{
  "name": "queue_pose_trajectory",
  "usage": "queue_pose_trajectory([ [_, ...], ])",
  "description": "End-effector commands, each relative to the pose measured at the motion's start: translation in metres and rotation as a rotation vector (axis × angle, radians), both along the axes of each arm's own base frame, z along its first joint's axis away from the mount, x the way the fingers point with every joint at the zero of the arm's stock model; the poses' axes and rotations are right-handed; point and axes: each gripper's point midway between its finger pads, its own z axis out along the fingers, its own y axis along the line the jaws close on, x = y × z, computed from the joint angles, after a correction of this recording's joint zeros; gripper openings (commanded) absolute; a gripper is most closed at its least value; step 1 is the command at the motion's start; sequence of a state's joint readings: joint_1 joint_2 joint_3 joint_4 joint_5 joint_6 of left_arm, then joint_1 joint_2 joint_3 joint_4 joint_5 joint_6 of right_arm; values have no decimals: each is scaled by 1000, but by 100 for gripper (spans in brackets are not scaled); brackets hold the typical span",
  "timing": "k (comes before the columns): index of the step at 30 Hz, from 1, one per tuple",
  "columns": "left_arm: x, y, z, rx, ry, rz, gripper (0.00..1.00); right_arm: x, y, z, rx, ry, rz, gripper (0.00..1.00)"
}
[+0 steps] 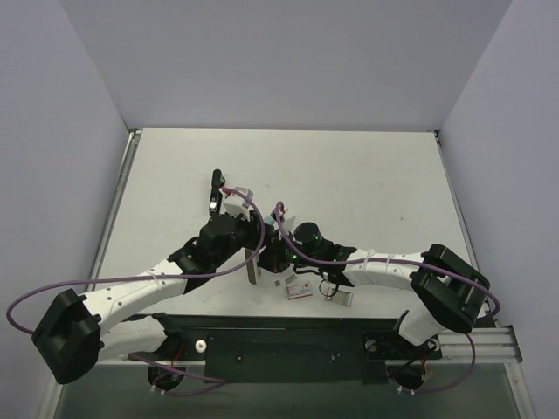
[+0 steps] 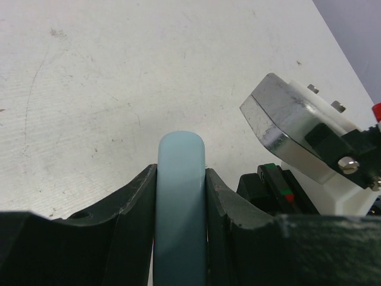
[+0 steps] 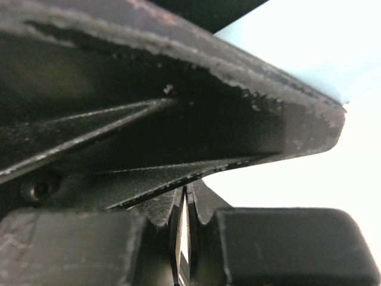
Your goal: Unload the staples from the stapler
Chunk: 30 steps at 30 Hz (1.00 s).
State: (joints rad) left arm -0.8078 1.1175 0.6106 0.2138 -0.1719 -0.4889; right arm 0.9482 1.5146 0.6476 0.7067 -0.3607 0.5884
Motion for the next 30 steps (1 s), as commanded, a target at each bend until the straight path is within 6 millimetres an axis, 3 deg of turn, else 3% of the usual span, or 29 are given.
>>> queue_pose_trajectory([
  [1, 20, -14, 66, -153, -144, 20, 0, -16, 14, 34, 113, -29, 87, 0],
  [15, 3, -9, 74, -205, -128, -12, 0, -10, -6, 37, 54, -76, 30, 0],
  [30, -29, -4, 89, -305, -88, -94, 0, -6, -51, 56, -41, -178, -70, 0],
])
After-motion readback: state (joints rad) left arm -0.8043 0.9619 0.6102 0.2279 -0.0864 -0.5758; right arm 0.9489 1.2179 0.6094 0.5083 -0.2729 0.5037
